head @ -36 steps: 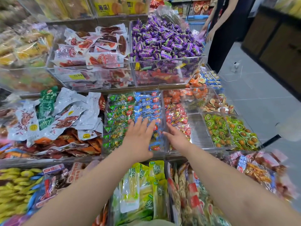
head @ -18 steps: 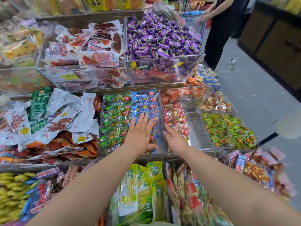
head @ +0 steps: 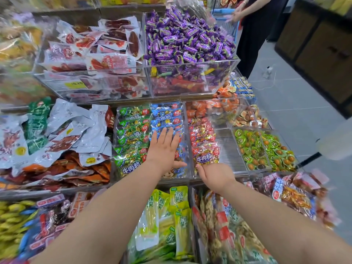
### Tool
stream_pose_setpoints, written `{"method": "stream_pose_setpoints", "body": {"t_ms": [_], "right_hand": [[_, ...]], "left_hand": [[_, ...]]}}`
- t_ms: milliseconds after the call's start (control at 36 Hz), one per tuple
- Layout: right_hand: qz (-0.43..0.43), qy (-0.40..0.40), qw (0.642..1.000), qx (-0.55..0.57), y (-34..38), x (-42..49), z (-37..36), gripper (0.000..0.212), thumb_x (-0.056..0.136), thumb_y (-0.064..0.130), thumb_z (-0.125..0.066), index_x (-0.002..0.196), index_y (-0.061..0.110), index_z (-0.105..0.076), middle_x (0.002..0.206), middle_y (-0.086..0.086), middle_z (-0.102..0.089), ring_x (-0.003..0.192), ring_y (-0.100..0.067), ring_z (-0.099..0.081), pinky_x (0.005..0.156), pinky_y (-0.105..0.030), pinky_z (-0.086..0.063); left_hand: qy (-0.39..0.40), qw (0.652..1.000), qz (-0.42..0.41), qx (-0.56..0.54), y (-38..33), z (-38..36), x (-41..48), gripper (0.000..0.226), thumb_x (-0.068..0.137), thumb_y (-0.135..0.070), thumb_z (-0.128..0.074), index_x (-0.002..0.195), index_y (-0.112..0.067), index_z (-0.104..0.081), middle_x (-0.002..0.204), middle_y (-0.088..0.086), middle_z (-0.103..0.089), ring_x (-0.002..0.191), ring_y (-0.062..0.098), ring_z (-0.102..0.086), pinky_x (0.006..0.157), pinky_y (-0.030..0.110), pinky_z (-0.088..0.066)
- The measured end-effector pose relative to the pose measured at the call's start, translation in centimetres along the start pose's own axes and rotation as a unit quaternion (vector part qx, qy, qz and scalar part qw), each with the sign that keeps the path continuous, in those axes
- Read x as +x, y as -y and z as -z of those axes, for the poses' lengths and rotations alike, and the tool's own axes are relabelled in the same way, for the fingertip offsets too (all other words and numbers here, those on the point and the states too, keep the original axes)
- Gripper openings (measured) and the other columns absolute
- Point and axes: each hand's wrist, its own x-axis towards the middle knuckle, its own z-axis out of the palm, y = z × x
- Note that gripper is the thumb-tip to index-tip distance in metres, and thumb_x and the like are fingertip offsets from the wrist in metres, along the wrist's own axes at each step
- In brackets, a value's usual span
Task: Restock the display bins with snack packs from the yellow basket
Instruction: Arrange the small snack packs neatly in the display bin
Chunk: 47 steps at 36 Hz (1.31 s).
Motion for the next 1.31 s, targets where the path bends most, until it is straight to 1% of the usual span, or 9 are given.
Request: {"method": "stream_pose_setpoints", "body": {"t_ms": [389,528,611,722,944,1000,1083,1139,1306], "right_hand": [[-0.051,0.096,0.989,0.098,0.3,0.1,1.8,0.046,0.100,0.044,-0.023,0.076,0.018,-0.053,0.070,-0.002,-0.055,0.067,-0.021,-0.052,0.057,-0.031,-0.035],[-0.066,-0.019,0.969,0.237,-0.9,-2.6,2.8,0.030,0.099,0.029,-0.037,0.076,0.014,-0.051,0.076,-0.005,-0.053,0.078,-0.029,-0.053,0.058,-0.032,-0.025],[-0.105,-0.067,0.931,0.343,-2.3,-5.6,3.0,0.030,0.099,0.028,-0.041,0.096,0.009,-0.064,0.093,-0.009,-0.065,0.091,-0.029,-0.058,0.070,-0.034,-0.042],[-0.208,-0.113,0.872,0.429,-5.6,-10.8,2.1,0.028,0.097,0.027,-0.047,0.098,0.009,-0.068,0.093,-0.006,-0.066,0.090,-0.023,-0.059,0.071,-0.027,-0.039],[-0.381,-0.031,0.796,0.470,-14.3,-29.5,-4.3,0.023,0.097,0.018,-0.044,0.086,0.007,-0.061,0.086,-0.011,-0.058,0.085,-0.020,-0.050,0.073,-0.032,-0.038],[-0.435,-0.013,0.753,0.494,-16.0,-35.0,-6.8,0.023,0.098,0.014,-0.044,0.081,0.007,-0.059,0.084,-0.011,-0.054,0.084,-0.020,-0.049,0.080,-0.033,-0.043],[-0.519,-0.007,0.676,0.523,-18.1,-43.8,-9.8,0.025,0.098,0.011,-0.044,0.075,0.011,-0.053,0.074,-0.012,-0.053,0.064,-0.019,-0.049,0.061,-0.025,-0.044],[-0.564,0.002,0.633,0.530,-18.8,-49.8,-11.4,0.025,0.098,0.016,-0.042,0.074,0.019,-0.049,0.079,-0.009,-0.053,0.063,-0.017,-0.048,0.057,-0.020,-0.039],[-0.681,0.002,0.508,0.527,-17.5,-63.7,-15.9,0.023,0.095,0.017,-0.044,0.074,0.021,-0.052,0.093,-0.010,-0.058,0.085,-0.021,-0.052,0.072,-0.025,-0.044]], "left_hand": [[0.016,0.994,-0.014,-0.103,0.4,2.0,-0.8,0.100,0.080,-0.083,-0.030,0.154,-0.017,-0.010,0.162,0.009,-0.007,0.150,0.028,-0.001,0.120,0.051,0.000],[-0.116,0.973,0.026,-0.197,-1.0,3.7,-2.6,0.065,0.092,-0.057,-0.048,0.141,-0.014,-0.040,0.151,0.011,-0.034,0.148,0.030,-0.012,0.118,0.047,-0.010],[-0.194,0.946,0.027,-0.257,-3.5,4.6,-4.3,0.056,0.092,-0.039,-0.056,0.137,-0.007,-0.046,0.145,0.014,-0.043,0.142,0.035,-0.025,0.117,0.046,-0.015],[-0.289,0.895,-0.008,-0.339,-9.1,5.3,-6.7,0.029,0.084,-0.022,-0.055,0.105,-0.004,-0.063,0.097,0.015,-0.062,0.094,0.034,-0.055,0.081,0.037,-0.034],[0.121,0.832,0.029,-0.541,-27.3,1.3,-11.9,0.010,0.091,-0.019,-0.056,0.094,-0.013,-0.063,0.085,0.002,-0.058,0.081,0.018,-0.055,0.067,0.026,-0.040],[0.200,0.819,0.024,-0.537,-31.6,0.3,-13.8,0.021,0.090,-0.026,-0.054,0.075,-0.011,-0.056,0.073,0.005,-0.054,0.069,0.020,-0.052,0.063,0.028,-0.040],[0.312,0.786,0.054,-0.531,-37.8,-1.4,-16.4,0.030,0.098,-0.014,-0.046,0.068,-0.017,-0.042,0.063,0.005,-0.044,0.047,0.014,-0.043,0.046,0.022,-0.035],[0.369,0.768,0.070,-0.519,-41.5,-2.4,-18.1,0.031,0.099,-0.011,-0.039,0.070,-0.020,-0.037,0.062,0.002,-0.039,0.035,0.007,-0.037,0.035,0.013,-0.026],[0.425,0.805,-0.026,-0.414,-49.3,-3.9,-21.9,0.027,0.097,-0.009,-0.043,0.071,-0.015,-0.047,0.066,0.005,-0.053,0.049,0.014,-0.049,0.054,0.022,-0.031]]}}
